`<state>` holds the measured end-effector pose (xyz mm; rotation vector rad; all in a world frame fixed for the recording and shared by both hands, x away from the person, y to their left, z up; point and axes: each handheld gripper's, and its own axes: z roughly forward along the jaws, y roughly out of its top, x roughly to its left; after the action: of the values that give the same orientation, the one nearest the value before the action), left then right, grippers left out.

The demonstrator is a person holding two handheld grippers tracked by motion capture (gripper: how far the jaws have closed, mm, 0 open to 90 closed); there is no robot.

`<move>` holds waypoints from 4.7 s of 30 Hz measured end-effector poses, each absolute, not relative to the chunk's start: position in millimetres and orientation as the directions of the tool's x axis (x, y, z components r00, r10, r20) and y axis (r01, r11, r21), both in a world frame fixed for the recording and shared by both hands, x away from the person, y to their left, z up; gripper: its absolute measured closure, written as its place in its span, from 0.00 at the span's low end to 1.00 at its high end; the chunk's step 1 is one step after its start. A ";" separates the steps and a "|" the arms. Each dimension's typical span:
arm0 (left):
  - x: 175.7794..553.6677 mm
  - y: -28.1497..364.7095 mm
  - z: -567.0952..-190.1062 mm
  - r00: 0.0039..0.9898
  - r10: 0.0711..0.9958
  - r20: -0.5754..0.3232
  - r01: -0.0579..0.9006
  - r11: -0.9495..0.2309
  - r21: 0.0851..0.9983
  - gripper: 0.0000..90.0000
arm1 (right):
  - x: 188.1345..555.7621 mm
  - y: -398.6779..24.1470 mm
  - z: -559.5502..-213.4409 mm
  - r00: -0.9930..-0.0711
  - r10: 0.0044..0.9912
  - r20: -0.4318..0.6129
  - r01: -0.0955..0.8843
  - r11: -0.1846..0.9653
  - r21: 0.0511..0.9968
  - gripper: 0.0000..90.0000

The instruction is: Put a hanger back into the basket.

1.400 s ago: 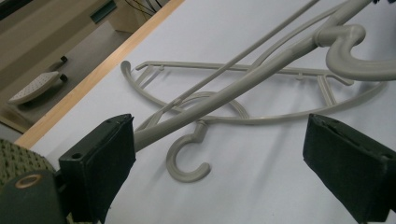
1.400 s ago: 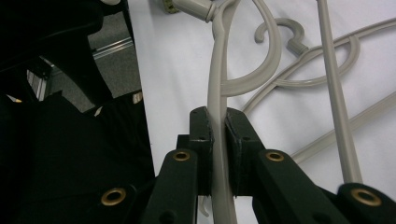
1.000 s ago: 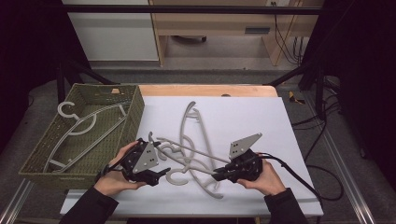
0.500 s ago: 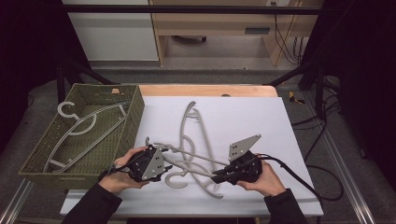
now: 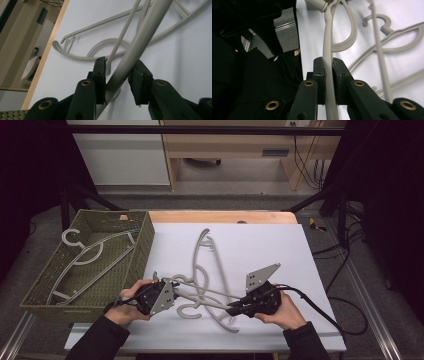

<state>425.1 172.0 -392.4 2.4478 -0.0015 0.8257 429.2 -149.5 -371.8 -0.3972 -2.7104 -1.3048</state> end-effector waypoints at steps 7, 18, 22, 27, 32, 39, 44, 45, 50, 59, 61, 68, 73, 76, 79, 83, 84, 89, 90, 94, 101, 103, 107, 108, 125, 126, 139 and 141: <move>422.1 171.7 -390.9 0.824 0.167 0.542 -0.166 -0.842 0.513 0.87 | 431.6 -157.6 -367.7 -0.960 0.217 0.179 0.270 0.537 0.799 0.89; 417.0 170.4 -385.8 0.853 0.219 0.474 -0.087 -0.836 0.542 0.91 | 437.4 -163.0 -371.6 -0.939 0.319 0.128 0.287 0.522 0.803 0.83; 414.1 167.9 -386.0 0.856 0.285 0.430 -0.029 -0.806 0.592 0.91 | 439.0 -165.8 -371.3 -0.923 0.376 0.089 0.281 0.497 0.821 0.76; 414.5 169.8 -384.3 0.845 0.353 0.401 0.041 -0.791 0.611 0.91 | 439.5 -176.5 -367.1 -0.878 0.476 0.045 0.274 0.422 0.864 0.61; 418.2 173.6 -381.0 0.818 0.439 0.373 0.128 -0.769 0.626 0.91 | 436.3 -192.6 -360.5 -0.821 0.569 0.038 0.259 0.313 0.914 0.46; 418.6 174.0 -373.8 0.786 0.517 0.338 0.201 -0.731 0.652 0.91 | 429.5 -215.3 -362.7 -0.734 0.676 0.074 0.288 0.211 0.934 0.22; 417.2 175.4 -367.8 0.772 0.554 0.311 0.236 -0.704 0.670 0.91 | 427.5 -227.6 -373.1 -0.671 0.735 0.094 0.319 0.172 0.932 0.09; 416.9 176.0 -366.5 0.769 0.562 0.306 0.240 -0.697 0.676 0.91 | 426.5 -230.4 -374.7 -0.659 0.745 0.098 0.323 0.163 0.932 0.08; 416.6 181.6 -358.6 0.747 0.606 0.273 0.272 -0.654 0.706 0.91 | 422.8 -244.5 -381.4 -0.612 0.782 0.122 0.339 0.120 0.933 0.06; 416.8 197.0 -329.1 0.709 0.644 0.288 0.280 -0.632 0.723 0.91 | 423.5 -251.0 -384.3 -0.587 0.799 0.128 0.353 0.110 0.929 0.05; 417.5 200.4 -318.8 0.706 0.644 0.295 0.266 -0.627 0.732 0.91 | 423.9 -250.1 -384.8 -0.585 0.801 0.124 0.354 0.114 0.928 0.04; 422.2 214.6 -285.2 0.674 0.674 0.302 0.253 -0.594 0.763 0.91 | 423.0 -251.5 -384.2 -0.581 0.804 0.126 0.354 0.110 0.929 0.04; 430.1 232.0 -269.0 0.647 0.698 0.305 0.266 -0.582 0.768 0.91 | 422.9 -251.9 -383.8 -0.575 0.808 0.127 0.353 0.106 0.929 0.03; 434.8 244.0 -263.7 0.632 0.716 0.296 0.277 -0.566 0.776 0.91 | 422.8 -252.6 -383.9 -0.578 0.807 0.123 0.352 0.111 0.929 0.03; 439.1 257.2 -260.4 0.620 0.730 0.285 0.290 -0.552 0.782 0.91 | 422.6 -252.0 -384.3 -0.574 0.809 0.124 0.355 0.109 0.929 0.03; 443.6 275.7 -258.3 0.592 0.755 0.282 0.305 -0.534 0.788 0.91 | 422.6 -251.8 -385.0 -0.570 0.813 0.120 0.355 0.112 0.928 0.03; 444.7 280.7 -258.2 0.584 0.760 0.285 0.305 -0.531 0.790 0.91 | 422.6 -251.9 -385.0 -0.570 0.813 0.120 0.356 0.113 0.928 0.03; 450.8 306.1 -259.6 0.543 0.792 0.281 0.335 -0.511 0.792 0.91 | 422.6 -252.4 -384.8 -0.570 0.813 0.118 0.355 0.114 0.928 0.03; 452.1 310.5 -260.3 0.535 0.797 0.280 0.340 -0.506 0.792 0.91 | 422.6 -252.4 -384.8 -0.570 0.813 0.118 0.355 0.115 0.928 0.03; 458.0 329.4 -262.3 0.517 0.804 0.293 0.353 -0.512 0.783 0.91 | 422.6 -251.9 -385.0 -0.570 0.813 0.118 0.358 0.116 0.927 0.03; 463.4 361.9 -272.0 0.484 0.823 0.296 0.400 -0.509 0.762 0.91 | 423.7 -251.3 -386.1 -0.579 0.808 0.110 0.359 0.132 0.924 0.02; 464.6 370.5 -275.2 0.476 0.831 0.287 0.412 -0.500 0.762 0.91 | 423.6 -251.5 -386.2 -0.580 0.807 0.108 0.360 0.136 0.923 0.03; 467.3 384.9 -282.3 0.455 0.846 0.278 0.444 -0.486 0.753 0.91 | 423.8 -251.6 -386.2 -0.579 0.808 0.109 0.361 0.135 0.923 0.03; 468.0 387.8 -283.8 0.450 0.848 0.280 0.451 -0.487 0.748 0.91 | 423.9 -251.5 -386.3 -0.579 0.808 0.109 0.362 0.135 0.922 0.03; 476.2 426.2 -304.4 0.416 0.861 0.292 0.516 -0.488 0.704 0.91 | 423.9 -252.8 -385.6 -0.579 0.807 0.115 0.360 0.127 0.924 0.01; 476.3 428.5 -305.6 0.411 0.863 0.293 0.523 -0.487 0.700 0.91 | 423.8 -253.0 -385.5 -0.579 0.807 0.114 0.359 0.127 0.925 0.01; 473.9 447.6 -318.6 0.380 0.878 0.292 0.562 -0.470 0.681 0.91 | 423.4 -253.6 -385.2 -0.581 0.806 0.118 0.361 0.125 0.924 0.01; 474.8 450.2 -321.8 0.375 0.879 0.295 0.573 -0.470 0.671 0.91 | 423.3 -253.9 -385.0 -0.576 0.809 0.116 0.361 0.124 0.924 0.01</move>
<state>474.8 450.2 -321.8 2.1774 1.2523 0.8833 423.3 -253.9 -385.0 -1.4897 -2.6289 -1.9092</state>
